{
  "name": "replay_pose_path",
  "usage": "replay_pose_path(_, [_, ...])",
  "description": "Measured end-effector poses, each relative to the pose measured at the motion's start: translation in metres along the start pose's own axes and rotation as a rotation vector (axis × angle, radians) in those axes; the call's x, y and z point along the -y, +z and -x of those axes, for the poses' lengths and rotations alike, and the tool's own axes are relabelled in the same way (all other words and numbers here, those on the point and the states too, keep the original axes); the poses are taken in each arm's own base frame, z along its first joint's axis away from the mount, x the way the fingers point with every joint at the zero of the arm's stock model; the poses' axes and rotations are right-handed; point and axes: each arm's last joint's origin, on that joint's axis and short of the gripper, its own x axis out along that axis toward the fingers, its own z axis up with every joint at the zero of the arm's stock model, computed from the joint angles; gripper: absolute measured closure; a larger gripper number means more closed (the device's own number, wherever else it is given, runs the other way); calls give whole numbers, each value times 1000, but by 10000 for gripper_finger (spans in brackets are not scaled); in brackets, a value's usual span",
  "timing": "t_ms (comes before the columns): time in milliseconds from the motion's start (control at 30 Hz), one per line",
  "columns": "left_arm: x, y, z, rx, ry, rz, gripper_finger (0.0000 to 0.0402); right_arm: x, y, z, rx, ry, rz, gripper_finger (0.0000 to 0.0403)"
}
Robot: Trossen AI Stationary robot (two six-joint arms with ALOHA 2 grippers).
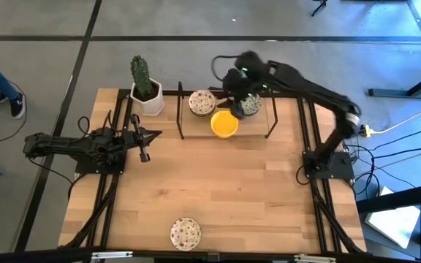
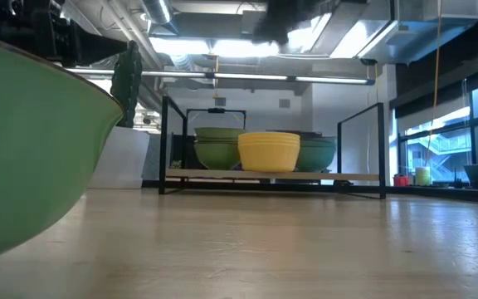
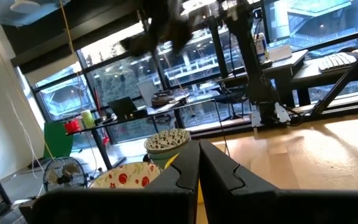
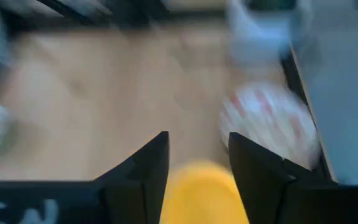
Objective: Pick & Place Mini bowls
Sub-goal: Stack the green bowl on top of the green bowls on the shelf
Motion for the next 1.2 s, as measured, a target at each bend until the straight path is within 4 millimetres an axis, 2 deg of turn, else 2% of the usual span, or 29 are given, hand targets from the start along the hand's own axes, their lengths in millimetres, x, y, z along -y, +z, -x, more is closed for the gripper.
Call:
replay_pose_path(133, [0, -2, 0, -22, 19, -9, 395, -61, 33, 67, 241, 62, 159, 270])
replay_pose_path(233, [-1, -2, 0, -31, 37, -6, 394, -101, 38, 122, 383, 93, 247, 309])
replay_pose_path(367, [-1, -2, 0, -32, 40, -3, 397, -134, 21, 190, 499, 83, 285, 385])
replay_pose_path(467, [-1, -2, 0, -29, 41, -1, 398, -145, -3, 233, 540, 120, 284, 392])
replay_pose_path(533, [-1, -2, 0, -25, 42, 3, 396, -149, -20, 252, 560, 159, 259, 392])
replay_pose_path(667, [-1, -1, 0, -24, 41, 13, 394, -152, -57, 258, 595, 224, 222, 398])
replay_pose_path(800, [-1, -1, 0, -22, 41, 16, 397, -149, -100, 255, 665, 210, 187, 398])
replay_pose_path(933, [-1, -1, 0, -20, 36, 49, 397, -147, -143, 247, 810, 229, 144, 400])
replay_pose_path(1067, [1, -1, 0, -7, -11, 53, 394, -146, -184, 223, 871, 253, 103, 399])
replay_pose_path(1200, [2, -1, 0, 5, -57, 88, 395, -146, -215, 182, 820, 256, 97, 398])
